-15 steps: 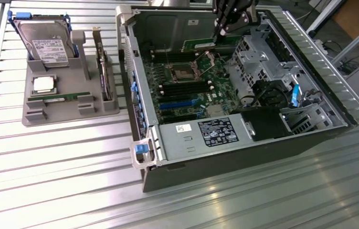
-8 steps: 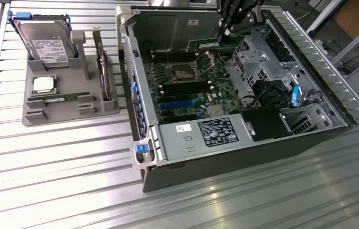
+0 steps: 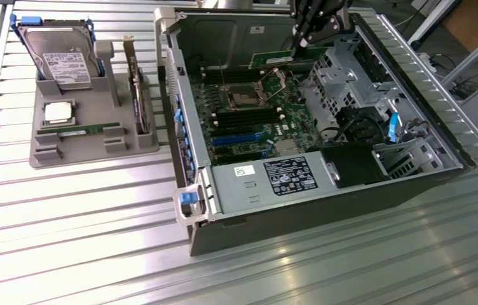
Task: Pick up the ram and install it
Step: 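Pick up the ram and move it above insertion slot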
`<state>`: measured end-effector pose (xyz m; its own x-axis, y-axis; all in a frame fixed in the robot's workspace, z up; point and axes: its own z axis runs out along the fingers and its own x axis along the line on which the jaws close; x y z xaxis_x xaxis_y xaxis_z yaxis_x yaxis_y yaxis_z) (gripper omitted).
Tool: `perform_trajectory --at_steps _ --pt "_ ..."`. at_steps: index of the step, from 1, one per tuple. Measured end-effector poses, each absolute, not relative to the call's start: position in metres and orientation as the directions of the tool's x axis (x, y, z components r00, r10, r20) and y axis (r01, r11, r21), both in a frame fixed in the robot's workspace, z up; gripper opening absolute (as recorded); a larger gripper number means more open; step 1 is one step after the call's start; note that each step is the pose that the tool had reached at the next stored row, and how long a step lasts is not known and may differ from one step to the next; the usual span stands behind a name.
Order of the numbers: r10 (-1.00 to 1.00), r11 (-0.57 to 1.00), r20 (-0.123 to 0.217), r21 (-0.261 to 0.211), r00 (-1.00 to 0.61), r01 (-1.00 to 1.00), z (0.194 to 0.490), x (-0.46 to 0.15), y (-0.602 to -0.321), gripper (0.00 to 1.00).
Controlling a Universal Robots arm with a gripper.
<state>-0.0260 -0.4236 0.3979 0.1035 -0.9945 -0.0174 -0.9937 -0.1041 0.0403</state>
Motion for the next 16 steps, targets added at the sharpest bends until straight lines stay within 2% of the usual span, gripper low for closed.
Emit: perform_trajectory --at_steps 16 --pt "-0.994 -0.104 -0.018 0.040 0.103 -0.994 0.3978 -0.0164 -0.4236 0.13"
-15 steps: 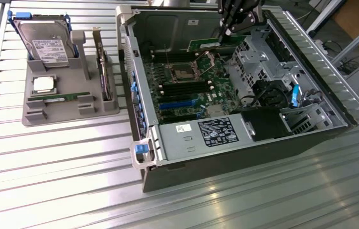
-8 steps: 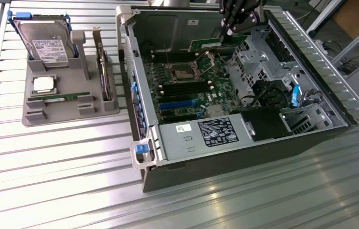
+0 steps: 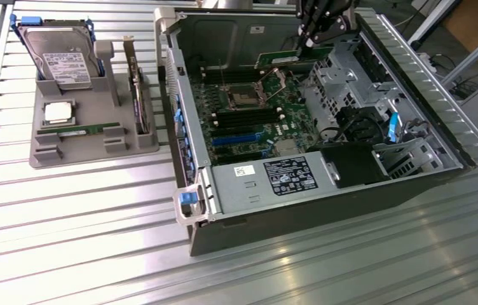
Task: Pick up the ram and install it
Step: 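Pick up the ram and move it above insertion slot, then insert the ram into the slot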
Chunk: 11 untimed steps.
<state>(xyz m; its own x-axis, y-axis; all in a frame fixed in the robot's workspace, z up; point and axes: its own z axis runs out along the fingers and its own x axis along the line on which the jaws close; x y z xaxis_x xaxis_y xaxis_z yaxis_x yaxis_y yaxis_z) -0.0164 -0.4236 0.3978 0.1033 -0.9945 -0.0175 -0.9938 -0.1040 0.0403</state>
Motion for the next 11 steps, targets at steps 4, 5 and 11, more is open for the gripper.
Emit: perform_trajectory --at_steps 4,5,11 --pt "-0.994 -0.104 -0.018 0.040 0.103 -0.994 0.3978 -0.0127 -0.4236 0.13" --pt "-0.994 -0.104 -0.018 0.040 0.103 -0.994 0.3978 -0.0120 -0.4236 0.13" --pt "-0.994 -0.104 -0.018 0.040 0.103 -0.994 0.3978 -0.0119 -0.4236 0.13"
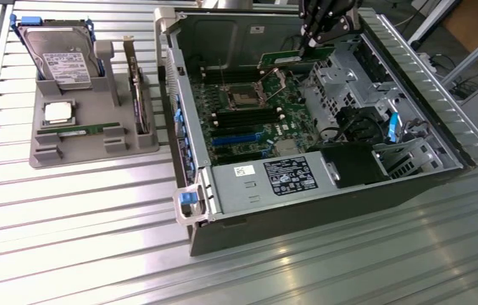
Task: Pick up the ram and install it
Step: 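Insert the ram into the slot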
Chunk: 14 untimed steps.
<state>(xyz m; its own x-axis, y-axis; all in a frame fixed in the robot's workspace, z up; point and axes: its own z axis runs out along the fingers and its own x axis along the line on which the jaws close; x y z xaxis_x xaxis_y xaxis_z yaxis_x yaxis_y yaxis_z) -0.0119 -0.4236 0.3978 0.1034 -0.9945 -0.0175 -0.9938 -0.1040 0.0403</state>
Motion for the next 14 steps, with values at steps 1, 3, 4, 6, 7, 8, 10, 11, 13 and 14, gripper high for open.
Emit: perform_trajectory --at_steps 1,3,4,6,7,8,10,11,13,14 --pt "-0.994 -0.104 -0.018 0.040 0.103 -0.994 0.3978 -0.0119 -0.4236 0.13" --pt "-0.994 -0.104 -0.017 0.040 0.103 -0.994 0.3979 -0.0119 -0.4236 0.13" --pt "-0.994 -0.104 -0.018 0.040 0.103 -0.994 0.3978 -0.0119 -0.4236 0.13" --pt "-0.994 -0.104 -0.017 0.040 0.103 -0.994 0.3978 -0.0119 -0.4236 0.13" --pt "-0.995 -0.103 -0.017 0.040 0.103 -0.994 0.3977 -0.0119 -0.4236 0.13" --pt "-0.995 -0.101 -0.017 0.040 0.101 -0.994 0.3975 -0.0119 -0.4236 0.13" --pt "-0.996 -0.087 -0.018 0.040 0.087 -0.995 0.3964 -0.0119 -0.4236 0.13" --pt "-0.996 -0.083 -0.017 0.040 0.082 -0.996 0.3961 -0.0119 -0.4236 0.13" --pt "-0.997 -0.071 -0.018 0.040 0.070 -0.997 0.3950 -0.0119 -0.4236 0.13" --pt "-0.998 -0.062 -0.017 0.040 0.062 -0.997 0.3945 -0.0124 -0.4236 0.13"
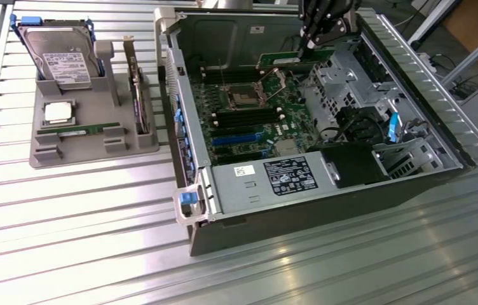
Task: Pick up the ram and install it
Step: 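Insert the ram into the slot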
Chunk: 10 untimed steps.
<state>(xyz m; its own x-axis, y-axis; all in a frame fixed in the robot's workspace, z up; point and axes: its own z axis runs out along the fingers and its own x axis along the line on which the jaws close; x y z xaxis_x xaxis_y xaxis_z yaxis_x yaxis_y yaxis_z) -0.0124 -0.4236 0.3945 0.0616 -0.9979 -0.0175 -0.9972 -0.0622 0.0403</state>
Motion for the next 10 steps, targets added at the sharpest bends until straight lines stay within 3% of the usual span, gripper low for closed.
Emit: perform_trajectory --at_steps 10 --pt "-0.999 -0.043 -0.017 0.040 0.043 -0.998 0.3875 -0.0151 -0.4236 0.13"
